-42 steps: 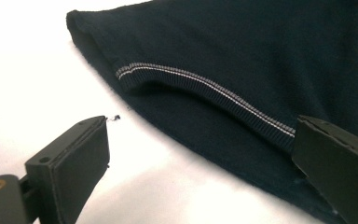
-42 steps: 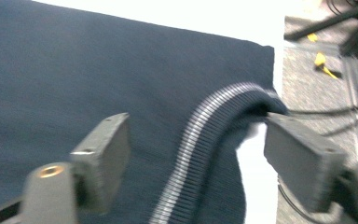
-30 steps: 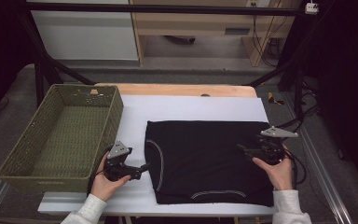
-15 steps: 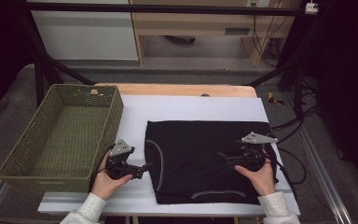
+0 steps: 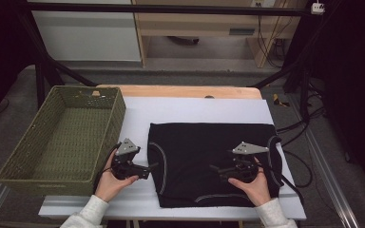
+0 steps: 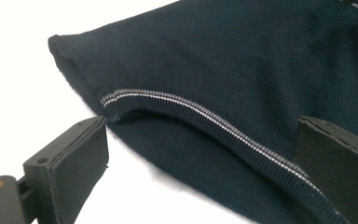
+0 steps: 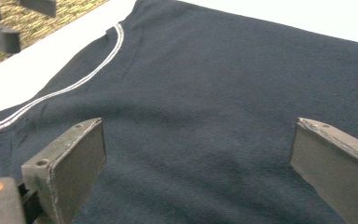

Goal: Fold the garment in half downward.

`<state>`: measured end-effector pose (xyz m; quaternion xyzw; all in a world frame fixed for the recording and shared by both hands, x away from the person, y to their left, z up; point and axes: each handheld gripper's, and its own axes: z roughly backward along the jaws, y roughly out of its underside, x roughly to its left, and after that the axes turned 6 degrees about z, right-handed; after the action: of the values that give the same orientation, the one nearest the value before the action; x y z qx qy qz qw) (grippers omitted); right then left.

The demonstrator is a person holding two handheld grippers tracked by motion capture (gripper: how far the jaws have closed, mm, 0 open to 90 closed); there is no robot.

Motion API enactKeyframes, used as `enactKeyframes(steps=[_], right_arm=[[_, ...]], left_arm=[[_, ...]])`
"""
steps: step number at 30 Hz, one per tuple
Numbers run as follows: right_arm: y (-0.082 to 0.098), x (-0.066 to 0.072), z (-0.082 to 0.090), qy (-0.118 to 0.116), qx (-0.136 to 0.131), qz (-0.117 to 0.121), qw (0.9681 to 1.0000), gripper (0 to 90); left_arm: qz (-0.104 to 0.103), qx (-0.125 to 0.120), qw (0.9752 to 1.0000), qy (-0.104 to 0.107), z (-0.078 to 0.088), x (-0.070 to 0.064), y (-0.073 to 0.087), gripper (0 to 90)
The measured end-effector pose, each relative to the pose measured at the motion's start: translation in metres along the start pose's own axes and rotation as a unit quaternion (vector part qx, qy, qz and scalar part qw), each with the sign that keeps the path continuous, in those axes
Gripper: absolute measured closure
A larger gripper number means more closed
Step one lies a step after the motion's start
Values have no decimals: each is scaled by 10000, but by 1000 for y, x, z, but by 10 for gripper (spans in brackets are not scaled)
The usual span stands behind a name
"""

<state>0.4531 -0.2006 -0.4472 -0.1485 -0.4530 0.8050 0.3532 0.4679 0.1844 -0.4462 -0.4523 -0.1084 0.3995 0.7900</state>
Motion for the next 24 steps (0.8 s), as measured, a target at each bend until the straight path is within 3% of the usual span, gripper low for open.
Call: enactKeyframes(steps=[11,24], right_arm=[[-2,15,0,-34,-48,18,10000,31],[0,26,-2,-112,-13,50,9999,24]], left_arm=[[121,10,9999,-42,-6,4,-12,29],[223,-99,9994,-259,-17,13,-33,29]])
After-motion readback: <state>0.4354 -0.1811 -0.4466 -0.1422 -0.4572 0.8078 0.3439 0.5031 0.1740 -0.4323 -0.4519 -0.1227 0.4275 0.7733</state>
